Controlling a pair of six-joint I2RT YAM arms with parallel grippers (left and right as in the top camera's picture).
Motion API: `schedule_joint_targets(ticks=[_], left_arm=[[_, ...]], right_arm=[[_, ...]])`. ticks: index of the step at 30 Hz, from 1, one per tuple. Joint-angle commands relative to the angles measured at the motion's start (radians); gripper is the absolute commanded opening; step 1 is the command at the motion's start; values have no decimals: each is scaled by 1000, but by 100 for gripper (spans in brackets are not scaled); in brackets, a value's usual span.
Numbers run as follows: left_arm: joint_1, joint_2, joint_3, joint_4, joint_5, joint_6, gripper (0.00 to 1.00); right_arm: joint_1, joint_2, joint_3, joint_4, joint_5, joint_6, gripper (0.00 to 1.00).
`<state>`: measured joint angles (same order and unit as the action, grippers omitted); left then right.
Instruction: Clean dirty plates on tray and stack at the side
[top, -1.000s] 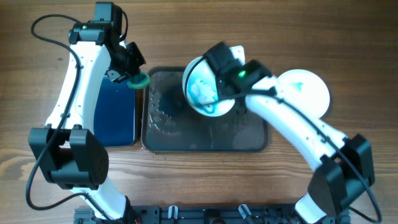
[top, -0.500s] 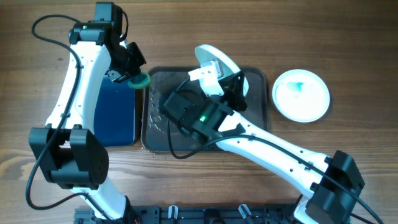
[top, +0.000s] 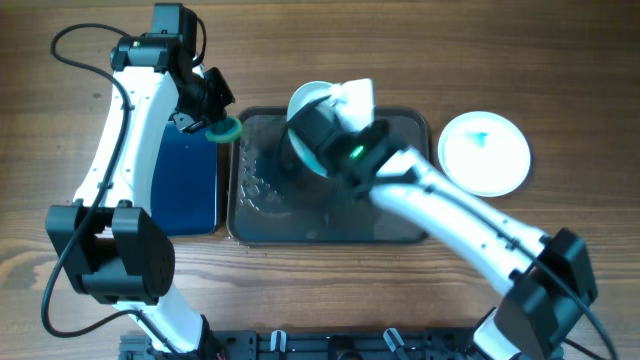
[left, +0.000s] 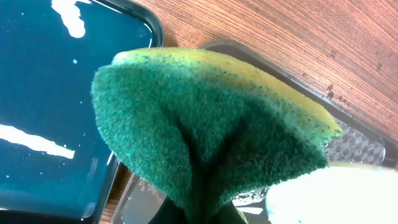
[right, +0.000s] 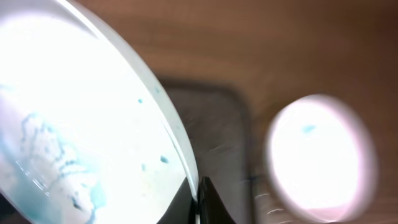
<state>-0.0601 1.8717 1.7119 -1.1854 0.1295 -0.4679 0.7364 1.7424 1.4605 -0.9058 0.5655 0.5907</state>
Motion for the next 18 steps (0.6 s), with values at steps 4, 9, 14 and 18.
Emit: schedule_joint_targets(ticks=[4, 9, 14, 18], left_arm=[[-3, -9, 7, 7, 16, 11, 4], [-3, -9, 7, 7, 16, 11, 4], [-3, -9, 7, 21, 16, 6, 4], [-7, -9, 7, 30, 19, -15, 4]], right_arm=[[-175, 126, -81, 102, -655, 127, 4], [-174, 199, -81, 110, -705, 101, 11], [-192, 199, -48, 146, -705, -222, 50], [-248, 210, 37, 138, -661, -487, 58]])
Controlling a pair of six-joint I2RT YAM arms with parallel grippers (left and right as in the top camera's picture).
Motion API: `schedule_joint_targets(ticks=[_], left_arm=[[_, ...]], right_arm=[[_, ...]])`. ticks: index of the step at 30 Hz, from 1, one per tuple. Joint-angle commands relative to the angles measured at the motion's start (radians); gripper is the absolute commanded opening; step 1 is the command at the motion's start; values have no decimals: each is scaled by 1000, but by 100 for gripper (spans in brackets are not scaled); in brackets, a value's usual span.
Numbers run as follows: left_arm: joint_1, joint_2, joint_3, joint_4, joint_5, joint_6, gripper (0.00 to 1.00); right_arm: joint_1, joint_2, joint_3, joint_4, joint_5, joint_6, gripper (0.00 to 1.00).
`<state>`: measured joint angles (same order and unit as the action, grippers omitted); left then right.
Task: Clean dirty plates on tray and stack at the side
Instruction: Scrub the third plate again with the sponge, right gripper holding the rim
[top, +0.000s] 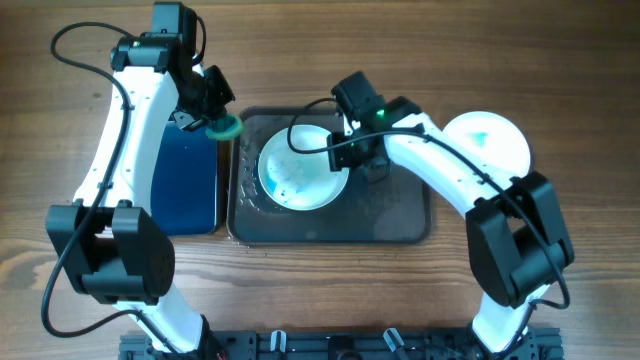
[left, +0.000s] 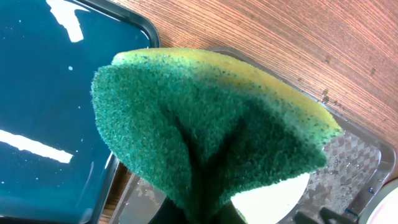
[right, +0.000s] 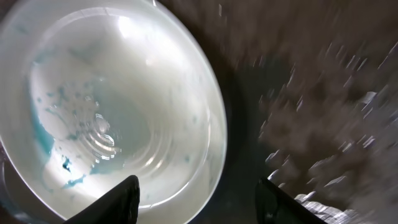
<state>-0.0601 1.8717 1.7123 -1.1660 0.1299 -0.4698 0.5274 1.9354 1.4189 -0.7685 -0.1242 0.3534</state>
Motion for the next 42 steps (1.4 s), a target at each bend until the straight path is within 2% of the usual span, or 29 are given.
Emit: schedule_joint_targets(ticks=[1, 8, 13, 15, 16, 18, 21, 22, 24, 26, 32, 35, 38, 42], left_arm=[[-9, -9, 6, 13, 19, -13, 4], [-30, -9, 6, 29, 19, -13, 4], [-30, -9, 6, 34, 19, -18, 4], [-30, -9, 6, 34, 19, -18, 4], [-30, -9, 6, 34, 19, -18, 4], [-30, -7, 6, 32, 19, -18, 4], [-34, -3, 6, 32, 19, -32, 4], [-40, 0, 6, 33, 19, -40, 4], [-68, 19, 6, 34, 18, -40, 4], [-91, 39, 6, 33, 18, -40, 4], [-172, 126, 6, 33, 2, -65, 4], [-208, 176, 6, 55, -3, -73, 4], [-234, 220, -2, 53, -84, -179, 4], [-259, 246, -98, 111, -143, -257, 4]], right_arm=[[-44, 29, 101, -5, 51, -278, 56], [-51, 266, 362, -158, -52, -523, 55], [-53, 347, 390, -209, -126, -536, 48], [-54, 377, 389, -231, -148, -533, 39], [-54, 393, 389, -242, -147, -526, 30], [-54, 399, 389, -244, -145, -497, 4], [-58, 388, 390, -242, -130, -336, 4], [-63, 387, 390, -243, -108, -229, 4], [-66, 387, 389, -274, -30, 171, 4], [-64, 387, 385, -258, -40, 272, 4], [-76, 387, 340, -228, -75, 301, 4], [-91, 387, 339, -225, -134, 230, 4], [-96, 387, 326, -220, -142, 180, 4], [-96, 387, 307, -200, -165, 146, 4]])
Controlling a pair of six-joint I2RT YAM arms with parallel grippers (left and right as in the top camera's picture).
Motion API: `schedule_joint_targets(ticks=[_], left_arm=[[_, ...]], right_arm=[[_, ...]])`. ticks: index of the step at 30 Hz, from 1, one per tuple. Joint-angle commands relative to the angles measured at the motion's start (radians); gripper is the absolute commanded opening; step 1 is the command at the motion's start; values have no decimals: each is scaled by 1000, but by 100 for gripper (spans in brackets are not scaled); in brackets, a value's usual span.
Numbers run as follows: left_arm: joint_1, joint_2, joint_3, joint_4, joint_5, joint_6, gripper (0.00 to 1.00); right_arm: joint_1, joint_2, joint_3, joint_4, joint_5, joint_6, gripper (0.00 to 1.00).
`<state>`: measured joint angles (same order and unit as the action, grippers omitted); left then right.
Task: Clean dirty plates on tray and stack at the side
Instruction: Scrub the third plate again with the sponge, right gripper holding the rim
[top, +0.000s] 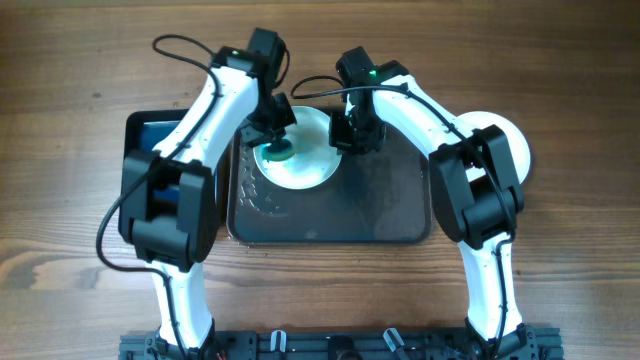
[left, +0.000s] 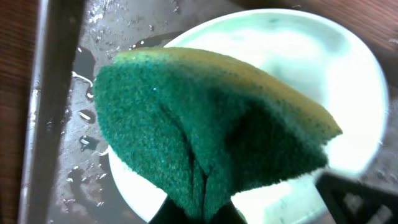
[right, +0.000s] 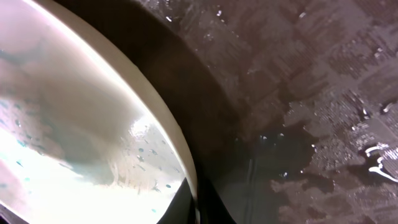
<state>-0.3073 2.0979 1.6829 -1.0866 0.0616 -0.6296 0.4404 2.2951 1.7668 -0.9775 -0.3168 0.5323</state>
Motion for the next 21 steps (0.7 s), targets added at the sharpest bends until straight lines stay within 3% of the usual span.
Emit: schedule_joint_targets(ticks=[1, 5, 10, 11, 13, 15, 18, 21], left_arm=[[-11, 19, -117, 77, -84, -116, 4], [-14, 19, -263, 242, -78, -115, 4], [-47, 19, -397, 291, -66, -84, 4], [-53, 19, -403, 295, -41, -25, 4], [-67, 19, -403, 318, 113, 214, 4], [-83, 19, -403, 323, 454, 570, 4], [-83, 19, -402, 317, 562, 719, 4], [-74, 19, -402, 343, 472, 730, 4]], right_arm=[[-9, 27, -41, 15, 23, -35, 4], [-9, 27, -41, 20, 23, -36, 4], [-9, 27, -41, 21, 23, -40, 4], [-9, 27, -41, 23, 23, -39, 4], [-9, 27, -41, 24, 23, -38, 4], [-9, 27, -41, 23, 23, -39, 4], [-9, 27, -41, 23, 23, -40, 4], [-9, 27, -41, 23, 23, -43, 4]])
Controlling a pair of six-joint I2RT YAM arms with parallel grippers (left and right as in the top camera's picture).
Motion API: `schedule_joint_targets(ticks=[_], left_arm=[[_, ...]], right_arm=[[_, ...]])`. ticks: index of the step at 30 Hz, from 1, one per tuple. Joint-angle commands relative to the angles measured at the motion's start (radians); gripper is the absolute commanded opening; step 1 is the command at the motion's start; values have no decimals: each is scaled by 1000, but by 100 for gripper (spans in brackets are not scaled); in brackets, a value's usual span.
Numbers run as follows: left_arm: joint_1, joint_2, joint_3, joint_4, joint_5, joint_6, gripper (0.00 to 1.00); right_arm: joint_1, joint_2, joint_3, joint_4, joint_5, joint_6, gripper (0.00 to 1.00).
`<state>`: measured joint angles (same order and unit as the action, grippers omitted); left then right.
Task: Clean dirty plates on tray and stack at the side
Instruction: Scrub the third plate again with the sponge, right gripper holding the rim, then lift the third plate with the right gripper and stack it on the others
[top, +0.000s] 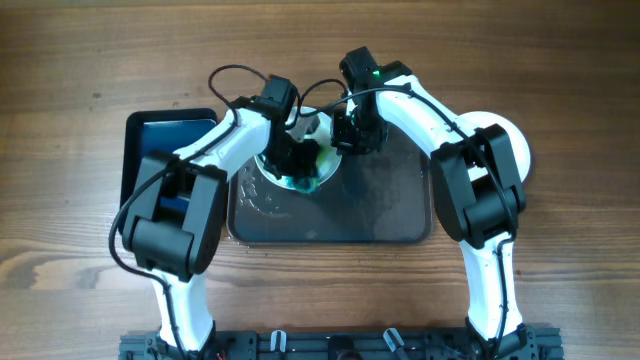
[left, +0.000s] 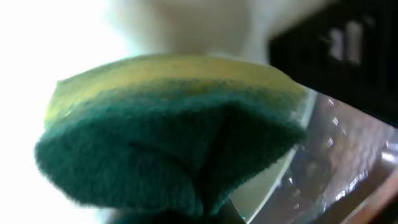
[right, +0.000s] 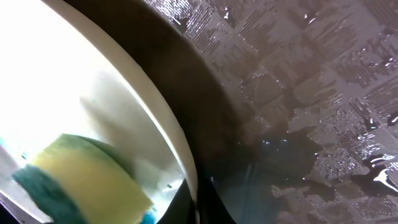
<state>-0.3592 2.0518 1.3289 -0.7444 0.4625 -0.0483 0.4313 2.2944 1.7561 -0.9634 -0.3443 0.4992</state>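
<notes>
A white plate (top: 316, 127) with blue smears lies in the wet dark tray (top: 380, 200), mostly hidden under both arms. My right gripper (top: 345, 135) is shut on the plate's right rim; the rim runs between its fingers (right: 198, 202). My left gripper (top: 290, 155) is shut on a green-and-yellow sponge (top: 303, 167) and presses it against the plate's face. The sponge (left: 168, 137) fills the left wrist view with the bright plate (left: 37, 56) behind it. It also shows at the lower left of the right wrist view as the sponge (right: 87, 177) on the plate (right: 93, 81).
A second white plate (top: 508, 140) sits on the wooden table to the right of the dark tray, partly under the right arm. A blue tray (top: 160, 145) lies to the left. Water films the dark tray's textured floor (right: 311, 93).
My left gripper has moved the sponge from the plate's left part to its lower right, closer to the right gripper. The right gripper still holds the same rim.
At first my right gripper held the plate raised over the dark tray while the left held the sponge by the blue tray. Then the plate lay in the tray with the right gripper open beside it. Later the right pinched the rim and the sponge was on the plate, where it still rubs.
</notes>
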Motion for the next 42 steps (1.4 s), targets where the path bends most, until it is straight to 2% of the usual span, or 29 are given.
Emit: schedule_joint_targets(ticks=[1, 3, 5, 8, 10, 13, 16, 20, 23, 28, 31, 35, 42], left_arm=[[-16, 65, -47, 20, 8, 85, 4], [10, 63, -44, 58, -211, -137, 4], [36, 62, -35, 56, -382, -296, 4], [83, 61, 3, -21, -618, -510, 4], [103, 61, 35, -80, -716, -584, 4], [112, 61, 88, -155, -779, -592, 4], [109, 54, 169, -253, -742, -587, 4], [113, 6, 314, -325, -538, -466, 4], [126, -49, 414, -361, -418, -418, 4], [156, -122, 444, -357, -419, -419, 4], [176, -120, 442, -354, -442, -419, 4], [198, -120, 442, -362, -458, -418, 4], [212, -120, 442, -370, -484, -418, 4]], right_arm=[[0, 28, -31, 9, 50, -10, 4], [0, 28, -30, 9, 50, -11, 4], [0, 28, -31, 9, 49, -19, 4], [0, 28, -30, 9, 47, -26, 4], [0, 28, -31, 9, 46, -26, 4], [0, 28, -31, 10, 46, -25, 4], [0, 28, -31, 8, 46, -25, 4], [0, 28, -30, 8, 39, -29, 4], [0, 28, -30, 10, 20, -57, 4], [5, -13, -28, 14, -27, -162, 4], [24, -84, -28, 15, 28, -185, 4], [83, -242, -29, -36, 327, -160, 4], [261, -483, -29, -241, 1128, 47, 4]])
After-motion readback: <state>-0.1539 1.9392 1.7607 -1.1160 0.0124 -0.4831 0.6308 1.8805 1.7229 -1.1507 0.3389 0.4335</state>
